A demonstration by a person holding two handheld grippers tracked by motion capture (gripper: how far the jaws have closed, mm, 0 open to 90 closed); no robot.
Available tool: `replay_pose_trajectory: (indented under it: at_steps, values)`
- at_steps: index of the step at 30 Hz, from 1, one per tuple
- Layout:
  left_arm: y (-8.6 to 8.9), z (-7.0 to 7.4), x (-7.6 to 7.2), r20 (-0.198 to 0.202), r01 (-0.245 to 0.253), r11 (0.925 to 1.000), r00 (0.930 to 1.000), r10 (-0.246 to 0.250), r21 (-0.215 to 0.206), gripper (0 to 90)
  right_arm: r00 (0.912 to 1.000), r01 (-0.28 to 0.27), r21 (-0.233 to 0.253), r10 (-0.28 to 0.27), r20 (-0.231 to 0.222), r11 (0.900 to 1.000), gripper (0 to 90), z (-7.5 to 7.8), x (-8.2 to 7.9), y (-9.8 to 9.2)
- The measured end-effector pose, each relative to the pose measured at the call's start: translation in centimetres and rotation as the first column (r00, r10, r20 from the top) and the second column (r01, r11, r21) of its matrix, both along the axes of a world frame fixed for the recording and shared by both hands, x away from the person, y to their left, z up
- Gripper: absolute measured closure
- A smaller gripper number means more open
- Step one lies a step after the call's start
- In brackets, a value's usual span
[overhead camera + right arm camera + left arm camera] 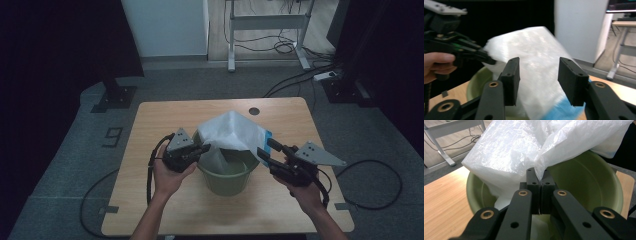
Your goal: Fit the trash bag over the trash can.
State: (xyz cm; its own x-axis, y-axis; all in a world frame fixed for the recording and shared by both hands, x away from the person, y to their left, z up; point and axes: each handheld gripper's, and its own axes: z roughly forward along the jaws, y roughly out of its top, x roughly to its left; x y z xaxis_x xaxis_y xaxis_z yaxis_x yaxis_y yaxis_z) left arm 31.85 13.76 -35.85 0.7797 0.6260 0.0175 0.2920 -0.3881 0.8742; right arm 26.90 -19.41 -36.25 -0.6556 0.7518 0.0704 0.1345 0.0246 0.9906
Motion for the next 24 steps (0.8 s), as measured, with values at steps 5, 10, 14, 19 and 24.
replay_pose_trajectory:
  at_steps: [5, 10, 14, 19, 24]
  values:
    - [0.6, -0.2, 0.0, -0.008, -0.01, 0.9999, 0.9999, 0.01, -0.001, 88.6, 0.998, 0.046, -0.008, -0.047, -0.043, 0.999, 47.6, -0.6, 0.2, -1.4]
    - [1.1, -0.5, -0.1, -0.015, -0.019, 0.9998, 0.9997, 0.019, 0.0, 88.5, 0.9942, 0.054, -0.014, -0.055, -0.092, 0.998, 44.7, -1.7, 0.8, -2.1]
    - [1.5, -0.6, -0.1, -0.021, -0.026, 0.9996, 0.9994, 0.026, -0.007, 88.2, 0.9875, 0.063, -0.018, -0.065, -0.144, 0.998, 40.3, -2.7, 1.4, -2.4]
    - [1.9, -1.0, -0.1, -0.03, -0.038, 0.9993, 0.9988, 0.038, -0.005, 87.8, 0.9782, 0.046, -0.009, -0.047, -0.202, 0.999, 34.3, -3.6, 1.8, -2.4]
    - [2.2, -1.3, 0.0, -0.042, -0.044, 0.999, 0.9982, 0.044, -0.004, 87.8, 0.972, 0.01, 0.002, -0.009, -0.235, 1.0, 32.1, -4.2, 1.8, -2.1]
